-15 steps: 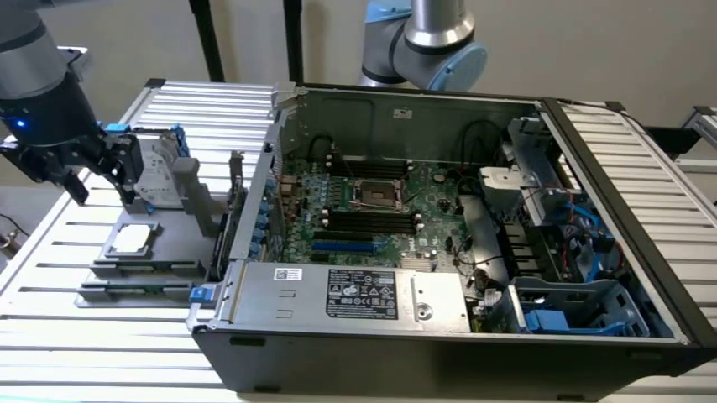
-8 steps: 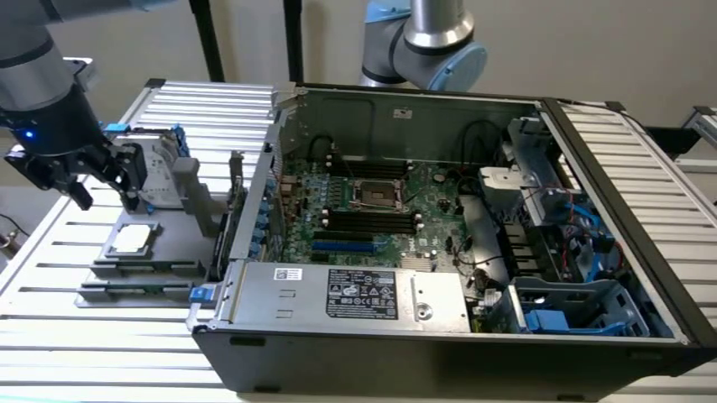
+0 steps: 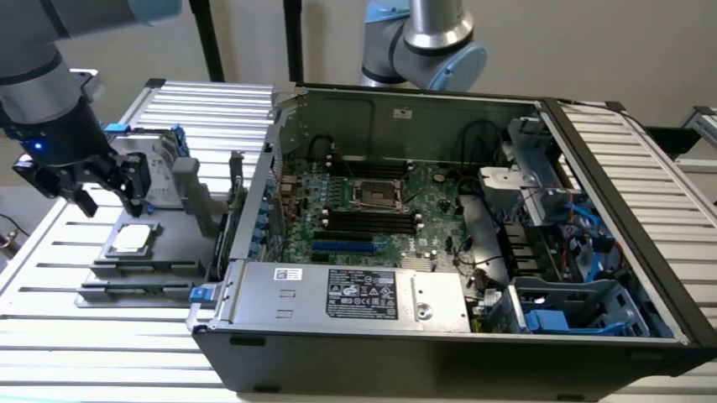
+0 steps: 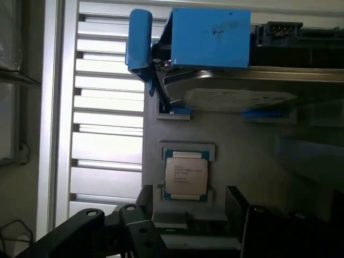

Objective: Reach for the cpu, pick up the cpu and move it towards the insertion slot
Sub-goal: 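Pick up the cpu and move it towards the insertion slot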

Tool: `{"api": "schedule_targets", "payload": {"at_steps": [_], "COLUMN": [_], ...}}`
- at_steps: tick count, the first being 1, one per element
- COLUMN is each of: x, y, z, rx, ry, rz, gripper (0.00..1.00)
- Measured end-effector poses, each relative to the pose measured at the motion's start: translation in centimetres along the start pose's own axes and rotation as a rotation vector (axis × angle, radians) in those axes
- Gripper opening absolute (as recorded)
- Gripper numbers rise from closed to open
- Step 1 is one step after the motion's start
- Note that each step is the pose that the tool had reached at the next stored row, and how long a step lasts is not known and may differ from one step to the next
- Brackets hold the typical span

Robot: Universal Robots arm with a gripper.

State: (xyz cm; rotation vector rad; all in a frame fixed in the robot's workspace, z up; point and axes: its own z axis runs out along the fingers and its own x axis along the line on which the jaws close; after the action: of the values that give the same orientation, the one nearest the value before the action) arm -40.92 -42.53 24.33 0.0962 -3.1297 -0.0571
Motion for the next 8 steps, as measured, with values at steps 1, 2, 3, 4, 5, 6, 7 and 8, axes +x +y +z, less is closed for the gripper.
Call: {"api": "schedule_targets", "payload": {"at_steps": [1, 2, 3, 4, 5, 6, 7, 8], "x": [0.0, 0.0, 0.0, 0.0, 0.0, 0.0, 0.0, 0.0], "y": [0.0, -0.01, -0.02, -0.02, -0.03, -0.04, -0.05, -0.05], "z": [0.18, 0.36, 0.55, 0.72, 0.91, 1.08, 1.27, 1.45], "rx": [0.0, 0.0, 0.0, 0.0, 0.0, 0.0001, 0.0001, 0.0], "ry": [0.0001, 0.0, 0.0, 0.0001, 0.0, 0.0002, 0.0001, 0.0], "rz": [0.0, 0.0, 0.0, 0.0, 0.0, 0.0, 0.0, 0.0], "gripper": [0.65, 0.65, 0.65, 0.65, 0.65, 0.65, 0.65, 0.65]}}
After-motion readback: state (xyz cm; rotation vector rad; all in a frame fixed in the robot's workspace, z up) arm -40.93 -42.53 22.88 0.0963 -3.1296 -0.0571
